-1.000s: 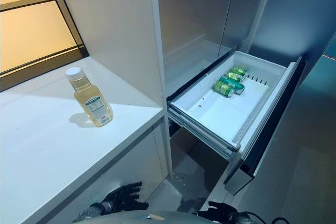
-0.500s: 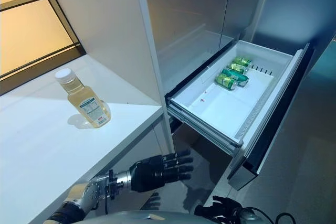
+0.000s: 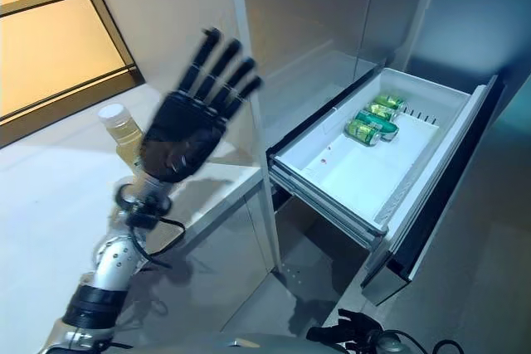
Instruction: Put drinks into fridge and close the fridge
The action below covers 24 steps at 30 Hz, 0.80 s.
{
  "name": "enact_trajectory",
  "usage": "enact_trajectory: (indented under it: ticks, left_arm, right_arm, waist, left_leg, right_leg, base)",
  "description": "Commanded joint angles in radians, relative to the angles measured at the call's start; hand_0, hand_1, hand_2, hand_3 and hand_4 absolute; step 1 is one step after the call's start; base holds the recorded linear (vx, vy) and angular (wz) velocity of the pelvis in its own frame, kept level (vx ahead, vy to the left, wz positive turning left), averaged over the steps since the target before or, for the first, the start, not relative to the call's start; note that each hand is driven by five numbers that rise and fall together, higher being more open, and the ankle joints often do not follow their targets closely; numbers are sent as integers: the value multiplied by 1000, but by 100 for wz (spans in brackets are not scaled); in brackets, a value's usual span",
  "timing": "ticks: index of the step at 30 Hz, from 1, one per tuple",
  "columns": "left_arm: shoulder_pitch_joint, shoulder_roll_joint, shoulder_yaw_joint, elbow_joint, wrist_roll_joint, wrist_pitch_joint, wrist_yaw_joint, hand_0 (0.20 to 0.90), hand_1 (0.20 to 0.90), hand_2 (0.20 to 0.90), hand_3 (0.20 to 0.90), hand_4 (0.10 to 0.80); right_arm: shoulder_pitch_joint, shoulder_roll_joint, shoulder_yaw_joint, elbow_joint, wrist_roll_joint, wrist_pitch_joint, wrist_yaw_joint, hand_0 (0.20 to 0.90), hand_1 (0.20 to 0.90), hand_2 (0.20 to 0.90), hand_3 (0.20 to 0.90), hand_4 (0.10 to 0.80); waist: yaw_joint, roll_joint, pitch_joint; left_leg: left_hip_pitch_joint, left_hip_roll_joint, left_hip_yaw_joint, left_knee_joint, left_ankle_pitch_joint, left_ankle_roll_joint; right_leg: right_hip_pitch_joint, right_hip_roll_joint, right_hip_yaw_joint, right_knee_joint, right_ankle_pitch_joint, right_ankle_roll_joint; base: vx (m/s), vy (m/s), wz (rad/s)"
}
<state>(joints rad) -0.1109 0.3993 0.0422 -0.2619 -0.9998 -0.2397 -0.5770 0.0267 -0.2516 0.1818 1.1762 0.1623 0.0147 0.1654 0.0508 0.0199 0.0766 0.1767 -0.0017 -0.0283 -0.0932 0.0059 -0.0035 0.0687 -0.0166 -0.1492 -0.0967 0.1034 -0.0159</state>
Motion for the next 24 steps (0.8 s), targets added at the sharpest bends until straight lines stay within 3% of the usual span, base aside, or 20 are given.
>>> enact_trajectory:
  ticks: [1,6,11,15,24]
  left_arm:
    - [-89,52,80,-168,186,-239,103,900,900,900,900,800]
    - [-102,80,121,-191,410,-309,320,900,900,900,900,800]
    - [-89,107,144,-169,556,-280,487,900,900,900,900,800]
    - [-52,130,160,-139,549,-248,533,900,900,900,900,800]
    - [19,119,161,-65,418,-170,488,900,900,900,900,800]
  right_arm:
    - [7,53,78,30,-5,-21,0,900,900,900,900,800]
    - [-10,62,101,41,-4,-18,-5,900,900,900,900,800]
    - [-20,65,113,49,2,-19,-9,900,900,900,900,800]
    - [-29,59,119,38,6,-11,-7,900,900,900,900,800]
    - [-42,35,106,34,-12,6,16,900,900,900,900,800]
  waist:
    - [25,-33,-44]
    - [63,-37,-48]
    - [99,-38,-46]
    - [120,-37,-43]
    - [126,-25,-39]
  left_leg:
    - [-36,-33,40,6,-35,19]
    - [-45,-37,-2,6,-27,13]
    - [-58,-38,-39,6,-15,4]
    - [-66,-40,-67,6,-7,-4]
    - [-68,-38,-74,6,3,-12]
  right_leg:
    - [83,-16,-18,16,-96,59]
    - [89,-17,-55,29,-114,51]
    - [94,-18,-98,35,-124,46]
    - [97,-16,-118,32,-127,42]
    - [101,-18,-124,31,-128,41]
  base:
    - [19,-14,23]
    - [11,-16,28]
    - [0,-25,35]
    - [-10,-19,22]
    - [-7,15,10]
